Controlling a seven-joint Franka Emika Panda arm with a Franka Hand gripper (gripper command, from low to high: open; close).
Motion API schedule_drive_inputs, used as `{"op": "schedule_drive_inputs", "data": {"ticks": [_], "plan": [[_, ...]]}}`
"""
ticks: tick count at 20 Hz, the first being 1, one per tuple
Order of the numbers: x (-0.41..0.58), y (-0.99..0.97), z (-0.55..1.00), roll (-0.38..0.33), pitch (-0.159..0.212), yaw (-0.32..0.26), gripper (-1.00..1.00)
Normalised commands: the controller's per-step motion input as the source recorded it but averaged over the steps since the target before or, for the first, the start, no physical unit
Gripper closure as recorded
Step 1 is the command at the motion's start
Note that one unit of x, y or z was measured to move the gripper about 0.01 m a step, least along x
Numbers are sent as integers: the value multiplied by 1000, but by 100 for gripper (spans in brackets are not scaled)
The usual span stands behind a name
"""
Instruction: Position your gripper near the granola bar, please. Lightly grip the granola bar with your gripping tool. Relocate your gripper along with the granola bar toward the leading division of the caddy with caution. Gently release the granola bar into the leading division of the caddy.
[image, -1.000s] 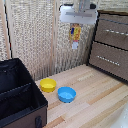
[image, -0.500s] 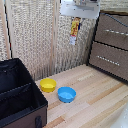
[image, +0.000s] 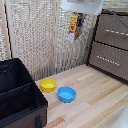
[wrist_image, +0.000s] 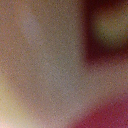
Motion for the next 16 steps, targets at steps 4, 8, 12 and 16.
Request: {"op": "schedule_drive_inputs", "data": {"ticks": [4, 8, 12, 16], "plan": [[-95, 891, 0, -18, 19, -53, 100], [-72, 904, -1, -18, 21, -52, 100], [-134, 926, -35, -29, 42, -32, 100], [-235, 935, -14, -17, 40, -7, 100]]}}
